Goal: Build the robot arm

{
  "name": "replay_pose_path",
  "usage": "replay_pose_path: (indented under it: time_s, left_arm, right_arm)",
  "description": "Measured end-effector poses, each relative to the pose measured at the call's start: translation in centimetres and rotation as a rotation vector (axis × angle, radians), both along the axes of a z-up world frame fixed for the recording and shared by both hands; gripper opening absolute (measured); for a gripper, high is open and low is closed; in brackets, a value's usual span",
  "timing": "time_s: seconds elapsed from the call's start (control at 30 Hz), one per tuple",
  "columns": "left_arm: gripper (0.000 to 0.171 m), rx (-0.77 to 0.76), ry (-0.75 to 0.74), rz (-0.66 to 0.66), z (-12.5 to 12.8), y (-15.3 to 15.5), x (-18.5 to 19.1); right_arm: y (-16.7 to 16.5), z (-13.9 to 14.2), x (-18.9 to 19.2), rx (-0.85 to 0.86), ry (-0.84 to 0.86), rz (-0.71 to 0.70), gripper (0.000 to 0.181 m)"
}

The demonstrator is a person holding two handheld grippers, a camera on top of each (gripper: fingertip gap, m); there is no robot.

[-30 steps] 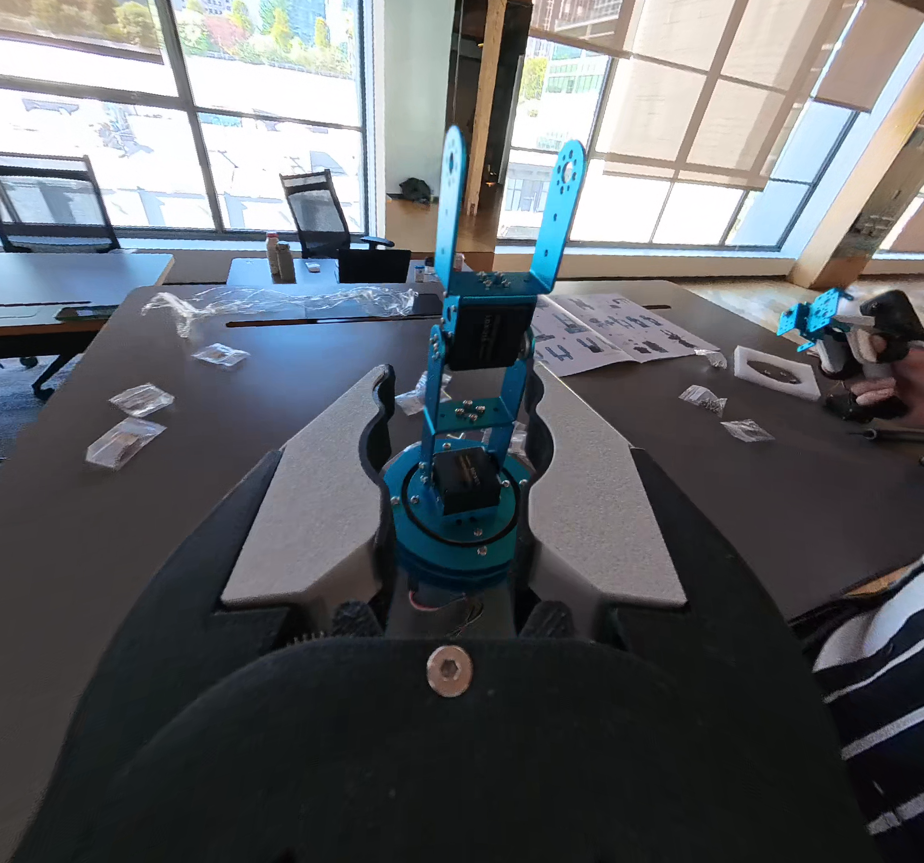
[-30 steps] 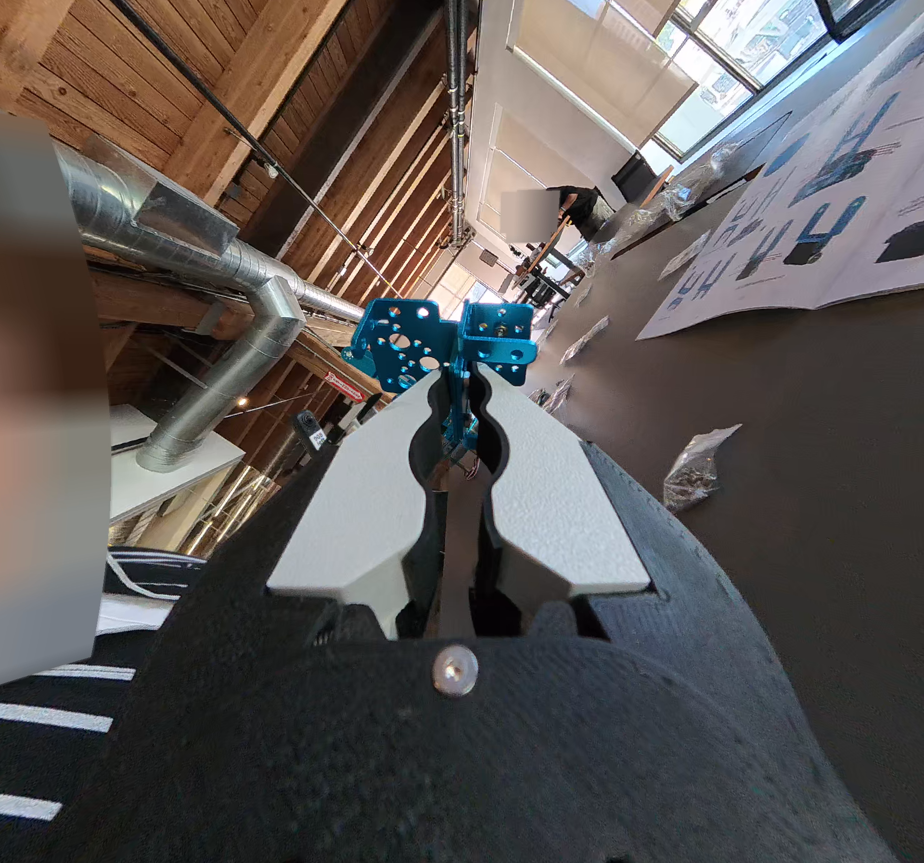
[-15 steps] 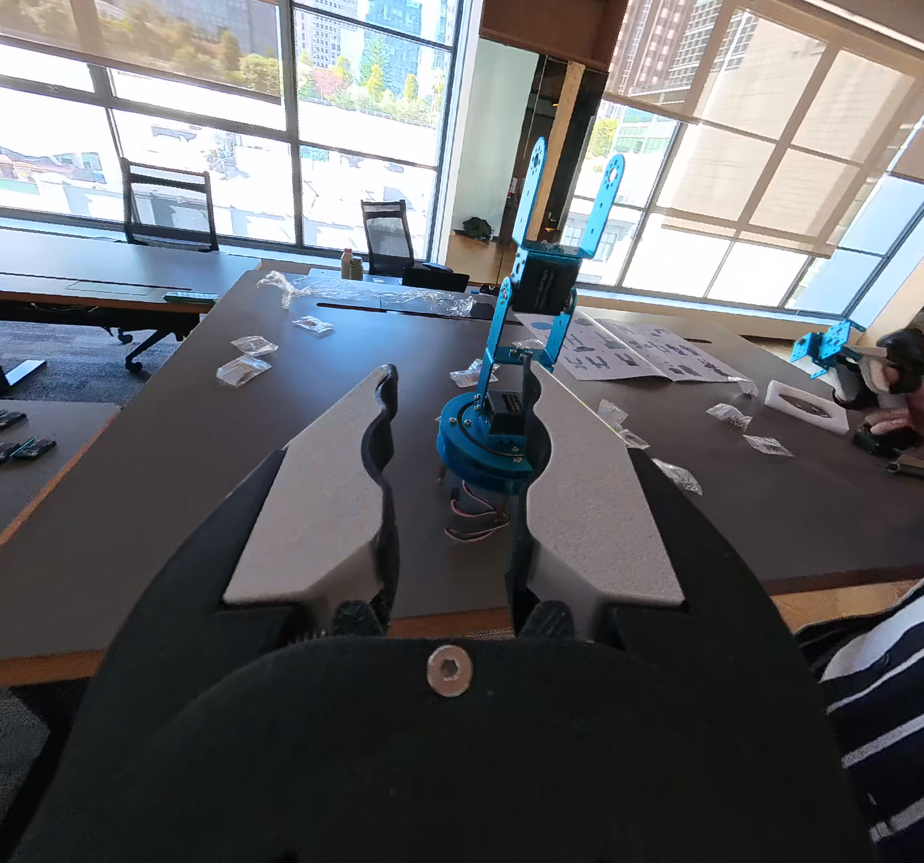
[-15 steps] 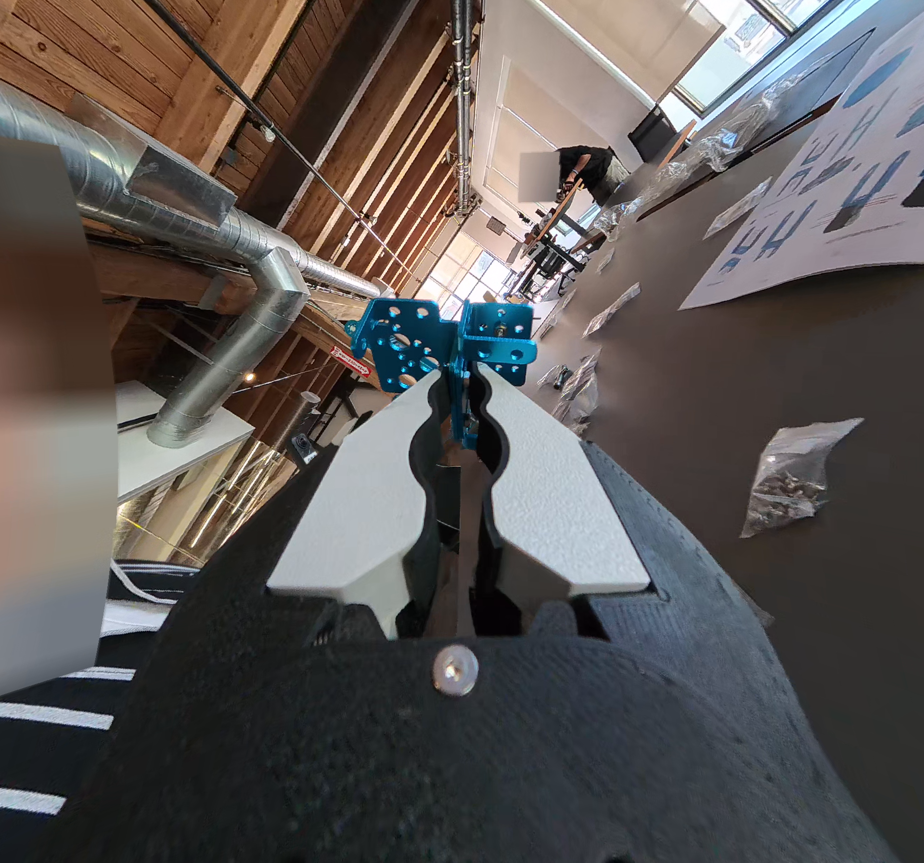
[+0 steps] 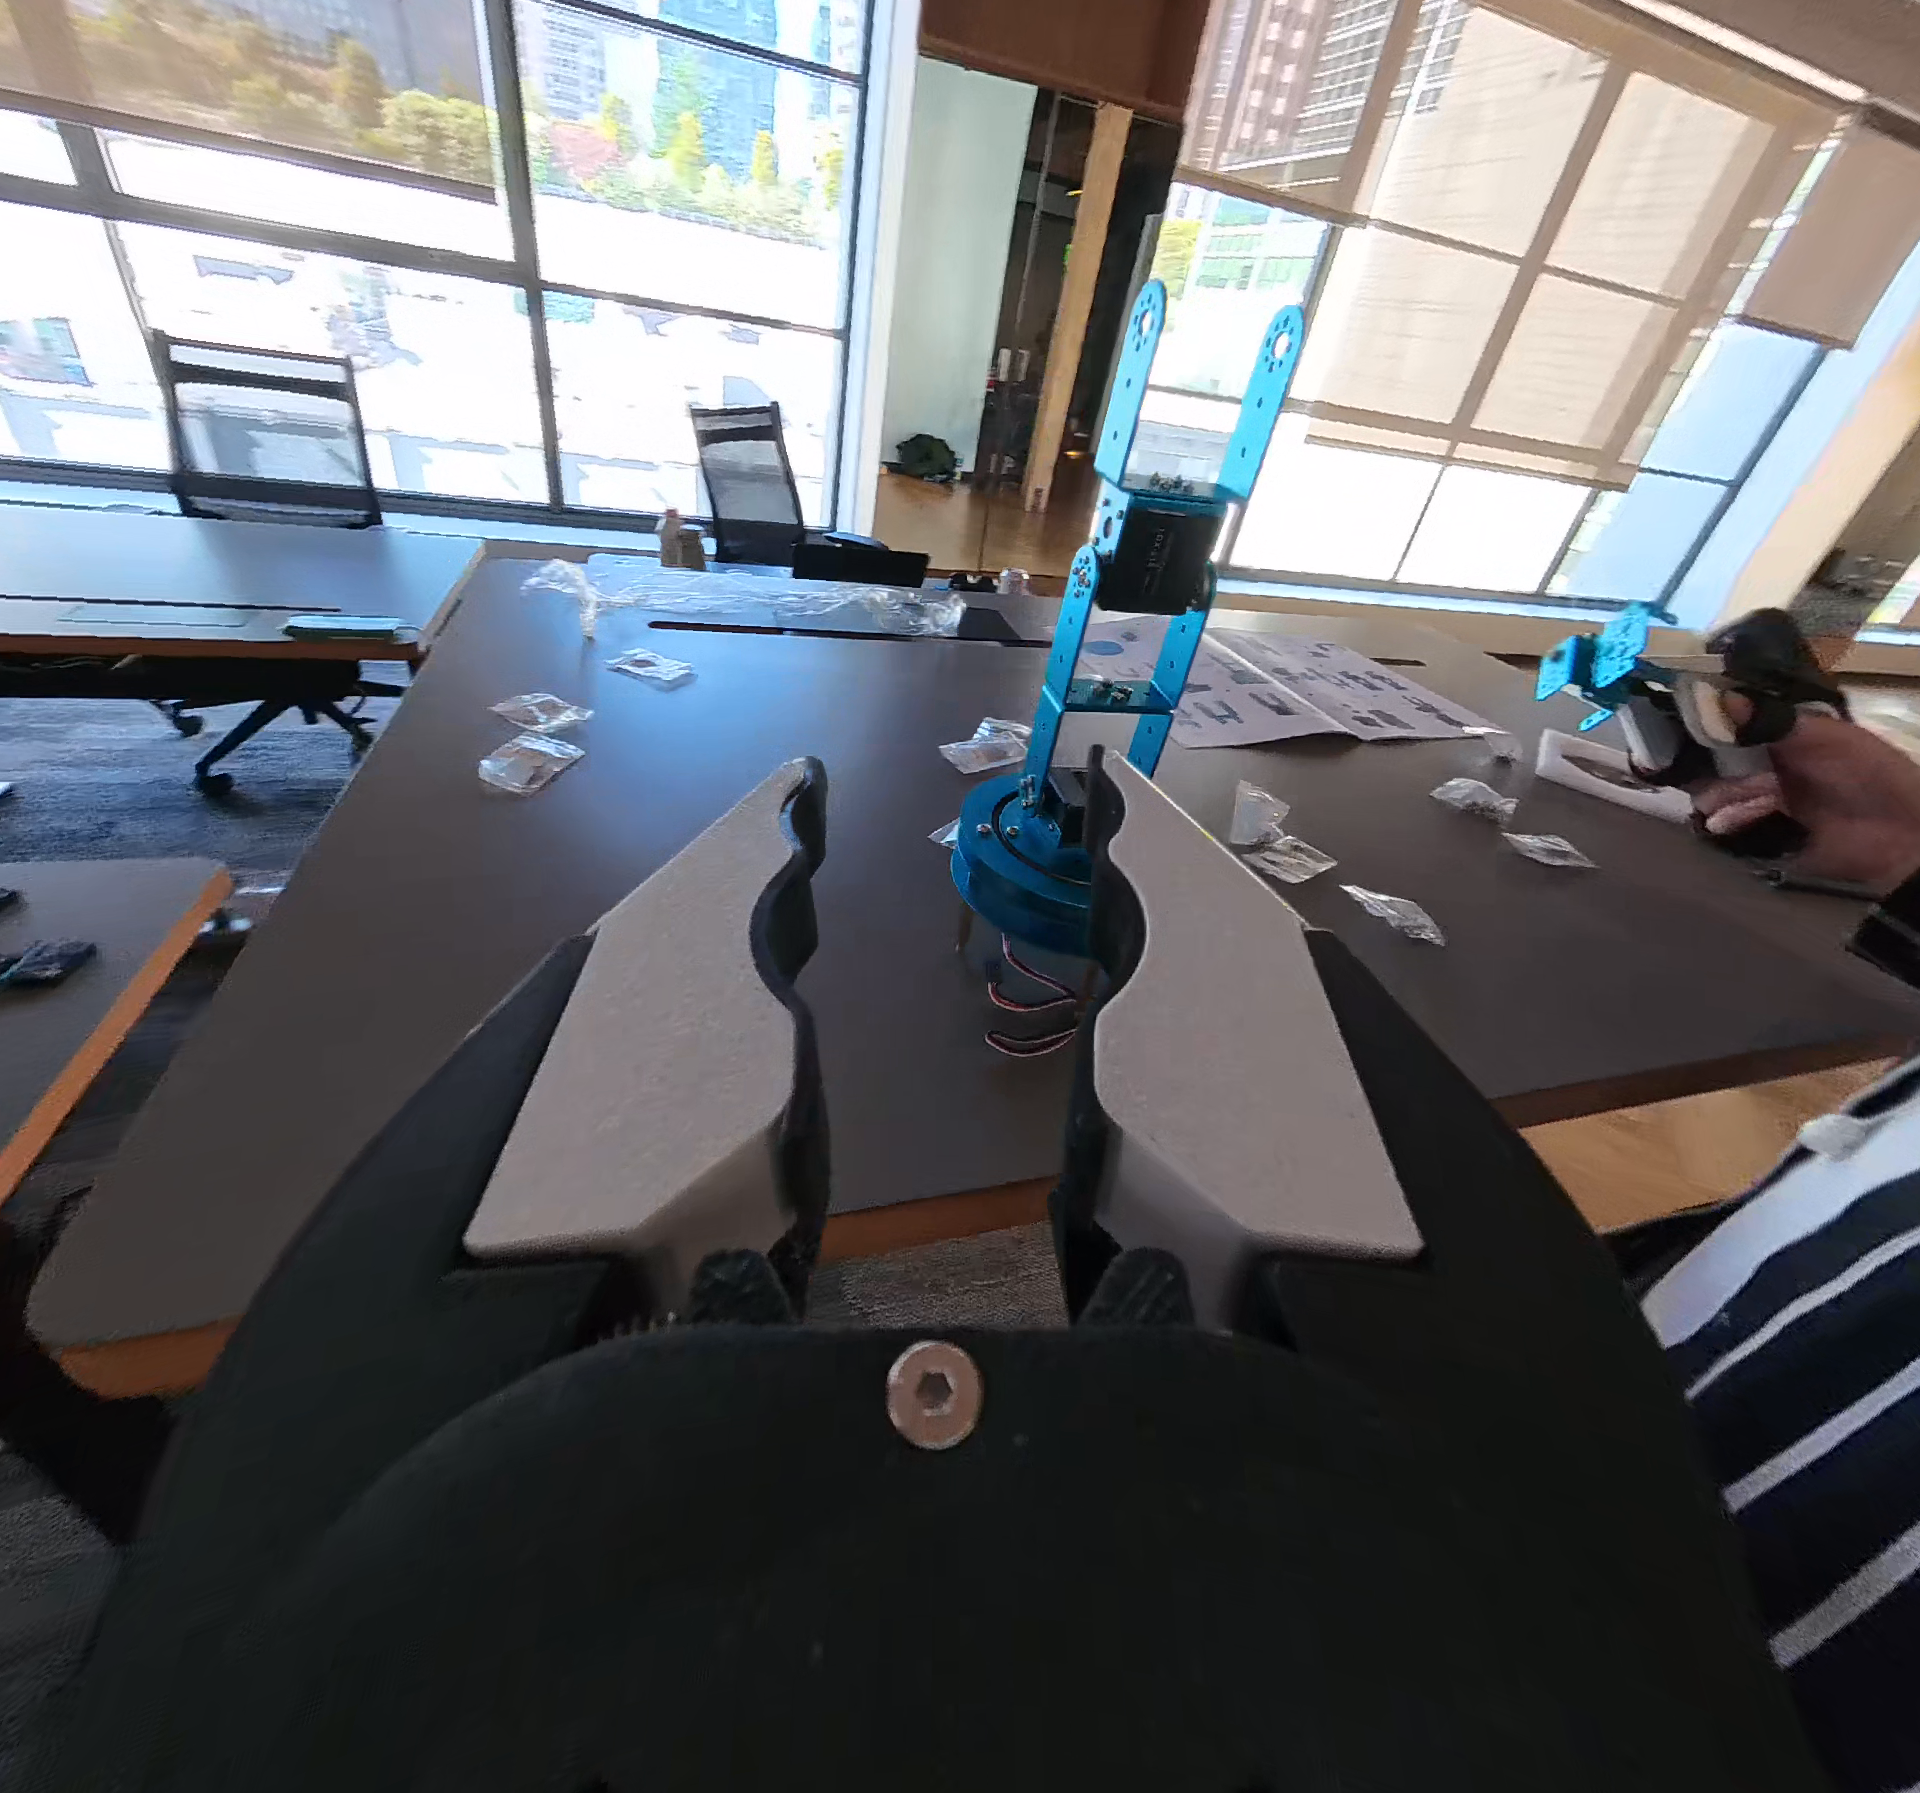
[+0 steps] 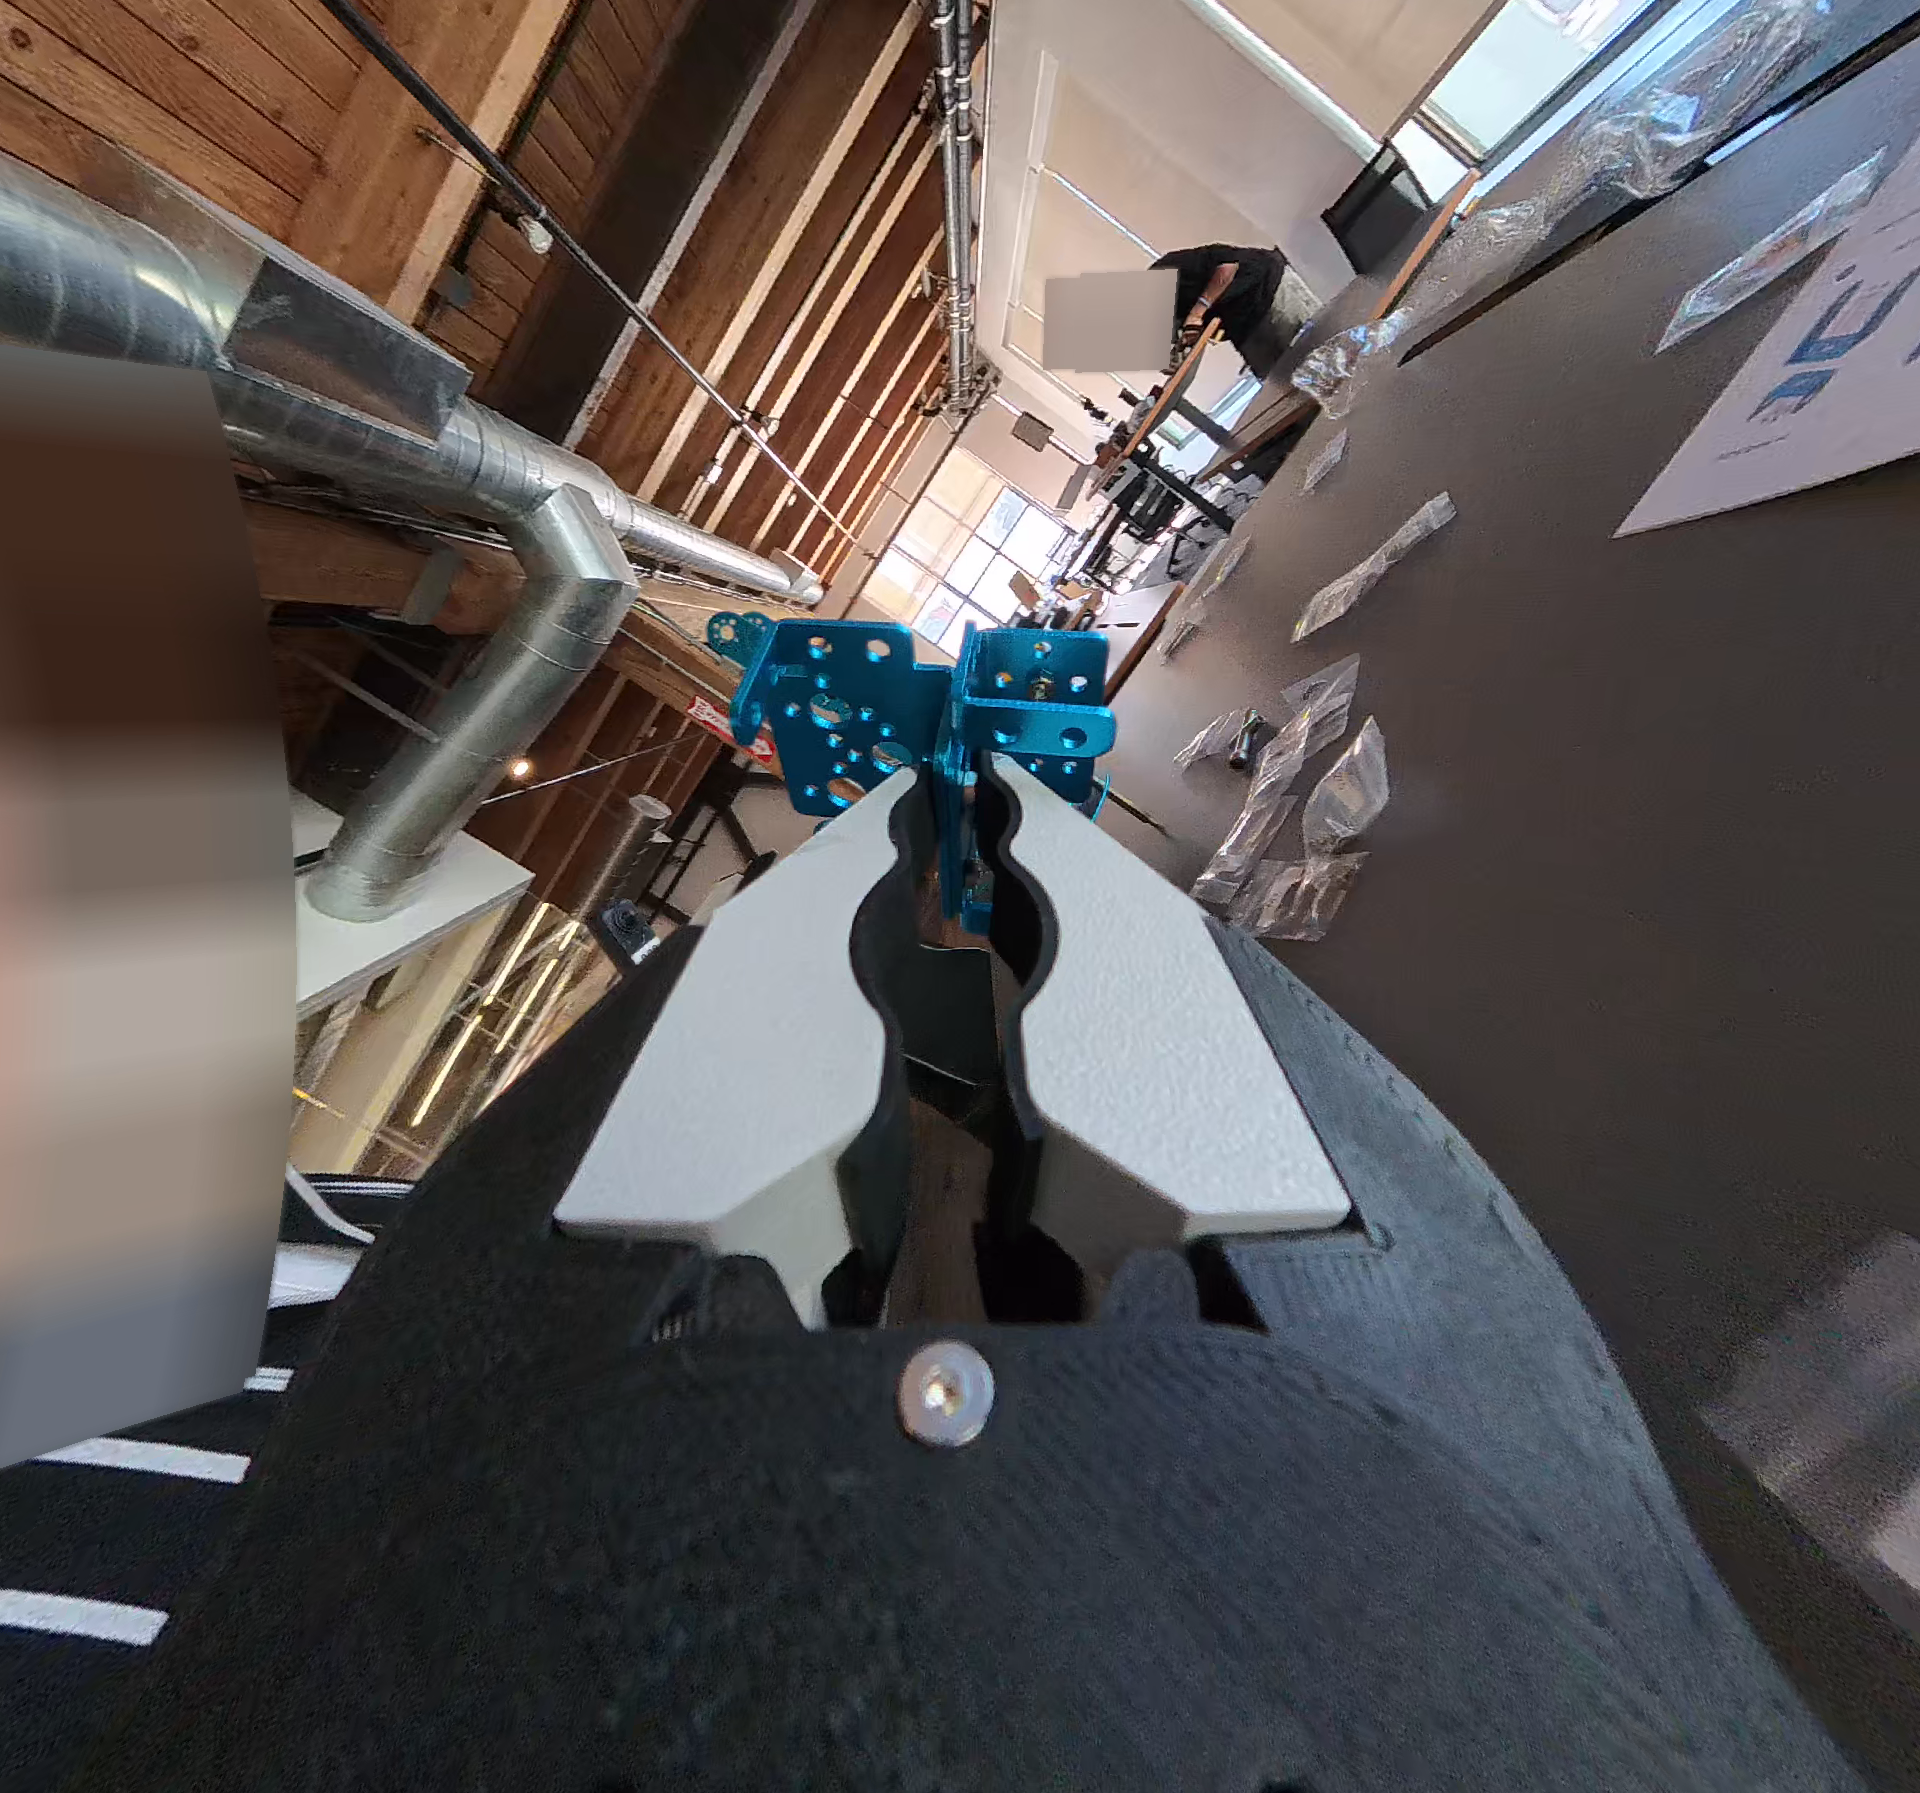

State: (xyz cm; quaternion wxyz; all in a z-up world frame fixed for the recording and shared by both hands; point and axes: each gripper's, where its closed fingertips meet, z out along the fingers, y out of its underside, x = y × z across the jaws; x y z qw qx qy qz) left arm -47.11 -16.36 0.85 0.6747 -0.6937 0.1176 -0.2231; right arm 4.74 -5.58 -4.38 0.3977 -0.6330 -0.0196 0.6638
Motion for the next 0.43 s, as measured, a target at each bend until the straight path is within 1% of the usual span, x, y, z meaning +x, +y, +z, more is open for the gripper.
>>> replay_pose_path:
  time_s: [0.1,0.23,0.3,0.37,0.43]
  left_arm:
    - [0.050,-0.001,-0.025,-0.097,-0.5,1.4,-0.4]
    - [0.052,-0.010,-0.001,-0.266,-1.2,3.4,-0.8]
    - [0.054,-0.025,0.014,-0.342,-1.5,4.5,-1.2]
    - [0.054,-0.032,0.025,-0.426,-1.7,5.2,-1.4]
    - [0.053,-0.029,0.034,-0.475,-1.9,6.2,-1.7]
  right_arm:
    - [-0.1,0.4,-2.6,-0.001,-0.018,-0.033,0.005]
    - [-0.7,1.3,-6.8,0.008,-0.022,-0.100,0.005]
    - [-1.2,1.9,-9.0,0.002,0.012,-0.139,0.005]
    - [-1.8,2.7,-11.5,-0.008,0.070,-0.135,0.005]
    - [-2.3,3.4,-14.0,-0.039,0.120,-0.111,0.005]
